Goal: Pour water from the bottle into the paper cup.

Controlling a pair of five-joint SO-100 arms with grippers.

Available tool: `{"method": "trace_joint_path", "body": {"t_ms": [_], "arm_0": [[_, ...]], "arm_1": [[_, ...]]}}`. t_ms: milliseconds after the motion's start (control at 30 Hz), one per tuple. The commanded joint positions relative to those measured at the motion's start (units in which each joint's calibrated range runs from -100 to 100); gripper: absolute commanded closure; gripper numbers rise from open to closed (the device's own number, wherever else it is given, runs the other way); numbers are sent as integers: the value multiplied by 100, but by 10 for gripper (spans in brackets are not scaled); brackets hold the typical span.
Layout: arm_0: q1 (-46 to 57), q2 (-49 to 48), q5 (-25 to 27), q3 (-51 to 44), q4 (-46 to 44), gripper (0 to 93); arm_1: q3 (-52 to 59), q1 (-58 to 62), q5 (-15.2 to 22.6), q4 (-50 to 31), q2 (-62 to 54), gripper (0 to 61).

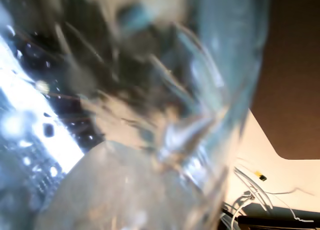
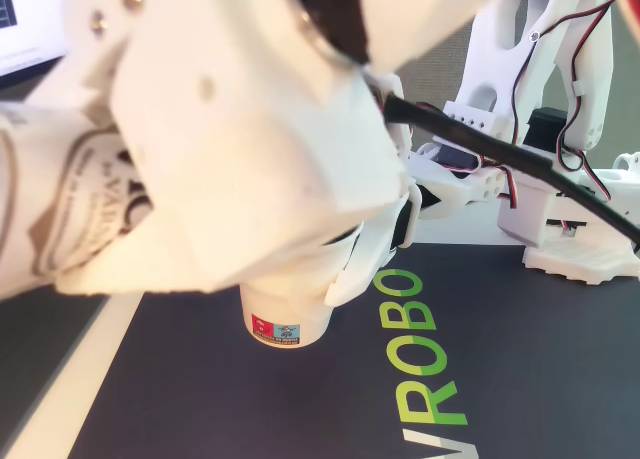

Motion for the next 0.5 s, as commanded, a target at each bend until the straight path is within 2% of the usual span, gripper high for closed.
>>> {"method": "trace_joint_path", "body": {"t_ms": [0,467], "arm_0": [[-133,-1015,93,-102,-337,927],[37,-1137,264,-220,-452,927]], "arm_1": [[-730,-13,-34,-59,-285,612],[-676,23,-63,-92,-260,612]]}}
